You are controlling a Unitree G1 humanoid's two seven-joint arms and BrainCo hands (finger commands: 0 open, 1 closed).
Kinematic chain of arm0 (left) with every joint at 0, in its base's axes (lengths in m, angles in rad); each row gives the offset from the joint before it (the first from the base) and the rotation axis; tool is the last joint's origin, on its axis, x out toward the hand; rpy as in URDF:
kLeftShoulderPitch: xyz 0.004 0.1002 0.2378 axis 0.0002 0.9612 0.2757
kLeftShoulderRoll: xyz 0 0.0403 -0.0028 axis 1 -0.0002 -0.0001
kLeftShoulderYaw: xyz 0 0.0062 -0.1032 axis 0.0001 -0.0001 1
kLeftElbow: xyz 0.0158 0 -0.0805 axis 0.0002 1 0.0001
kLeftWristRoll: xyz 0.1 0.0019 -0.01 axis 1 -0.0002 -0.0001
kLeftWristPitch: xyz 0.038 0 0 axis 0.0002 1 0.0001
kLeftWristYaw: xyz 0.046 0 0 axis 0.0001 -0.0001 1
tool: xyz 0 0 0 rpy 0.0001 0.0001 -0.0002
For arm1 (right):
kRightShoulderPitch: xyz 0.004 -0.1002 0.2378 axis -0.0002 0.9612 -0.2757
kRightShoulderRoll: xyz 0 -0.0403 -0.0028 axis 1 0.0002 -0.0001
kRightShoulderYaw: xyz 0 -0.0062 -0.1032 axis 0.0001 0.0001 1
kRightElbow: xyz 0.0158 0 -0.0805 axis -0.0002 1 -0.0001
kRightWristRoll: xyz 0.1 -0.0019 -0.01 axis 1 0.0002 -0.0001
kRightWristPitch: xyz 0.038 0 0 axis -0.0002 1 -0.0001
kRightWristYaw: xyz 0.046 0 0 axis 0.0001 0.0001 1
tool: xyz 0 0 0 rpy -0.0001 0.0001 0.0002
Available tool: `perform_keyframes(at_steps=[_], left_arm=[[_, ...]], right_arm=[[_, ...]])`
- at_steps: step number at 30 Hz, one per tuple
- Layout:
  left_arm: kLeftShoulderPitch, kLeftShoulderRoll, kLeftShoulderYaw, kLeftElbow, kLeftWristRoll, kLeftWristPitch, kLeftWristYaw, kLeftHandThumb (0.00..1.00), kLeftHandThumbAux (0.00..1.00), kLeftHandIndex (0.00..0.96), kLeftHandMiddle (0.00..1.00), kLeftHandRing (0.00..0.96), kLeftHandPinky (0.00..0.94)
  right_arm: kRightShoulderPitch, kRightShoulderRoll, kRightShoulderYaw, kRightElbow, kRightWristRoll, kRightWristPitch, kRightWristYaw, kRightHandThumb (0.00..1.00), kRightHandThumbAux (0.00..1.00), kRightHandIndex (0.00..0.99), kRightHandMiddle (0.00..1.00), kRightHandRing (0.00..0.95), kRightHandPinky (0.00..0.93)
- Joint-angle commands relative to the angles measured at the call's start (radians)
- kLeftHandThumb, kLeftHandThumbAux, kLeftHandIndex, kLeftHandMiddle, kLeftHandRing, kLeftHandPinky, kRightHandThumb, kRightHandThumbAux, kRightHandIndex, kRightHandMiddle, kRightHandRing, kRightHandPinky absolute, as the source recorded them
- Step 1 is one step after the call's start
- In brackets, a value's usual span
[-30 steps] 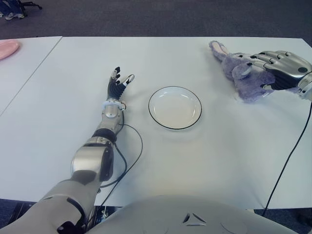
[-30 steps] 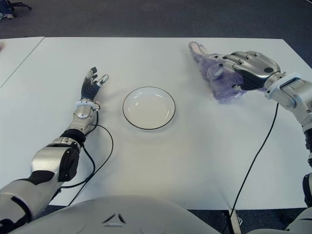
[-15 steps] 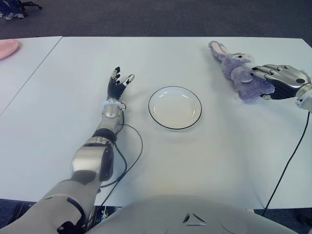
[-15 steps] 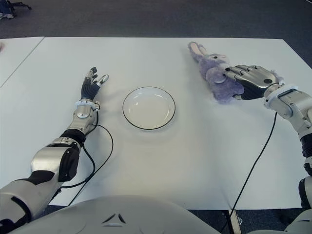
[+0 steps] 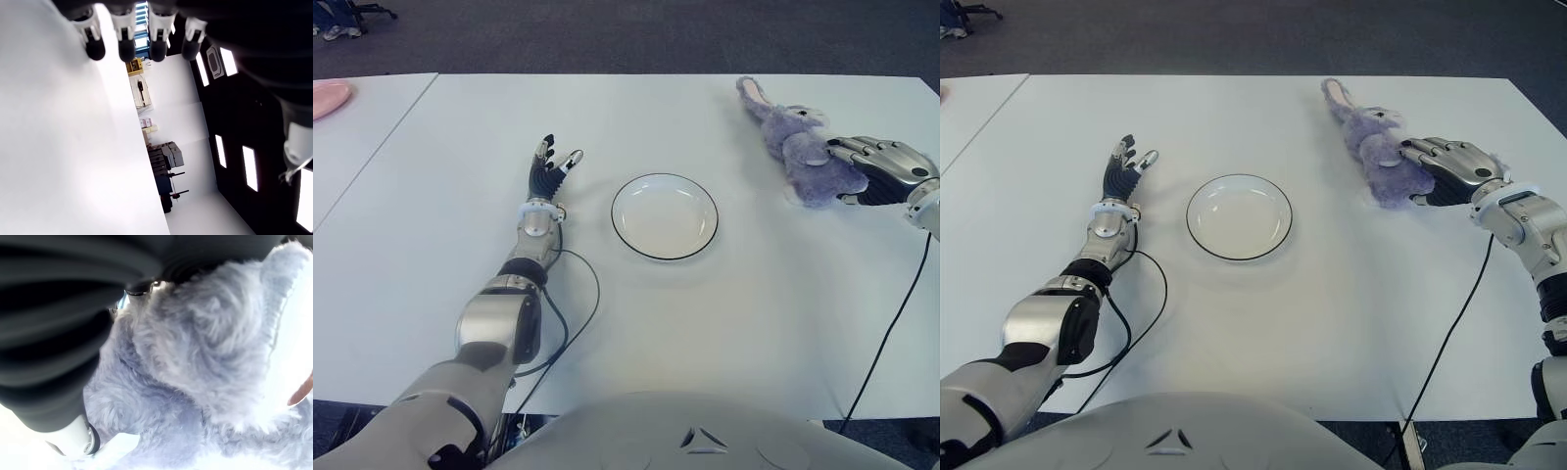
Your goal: Put the doll into the plate.
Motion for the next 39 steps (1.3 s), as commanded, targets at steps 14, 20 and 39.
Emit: perform_keyframes(at_steps=[14, 20, 39], left_arm=[[0.183, -0.038, -0.001, 0.122, -0.004, 0.115, -0.043, 0.0, 0.521, 0.035, 0.071, 0.051, 0.015], [0.183, -0.037, -0.001, 0.122, -0.004, 0.11, -0.044, 0.0, 0.52, 0.044, 0.077, 0.057, 0.027], [0.183, -0.031, 0.015, 0.122, -0.023, 0.113, -0.065, 0.0, 0.508, 0.05, 0.086, 0.078, 0.068]], right_arm=[[-0.01, 0.065, 0.073, 0.209, -0.035, -0.019, -0.101, 0.4, 0.74, 0.215, 0.116, 0.193, 0.297], [-0.028, 0.064, 0.074, 0.234, -0.025, -0.019, -0.133, 0.664, 0.72, 0.4, 0.506, 0.552, 0.633], [-0.058, 0.254, 0.035, 0.366, 0.097, -0.014, -0.325, 0.706, 0.713, 0.442, 0.802, 0.781, 0.775]])
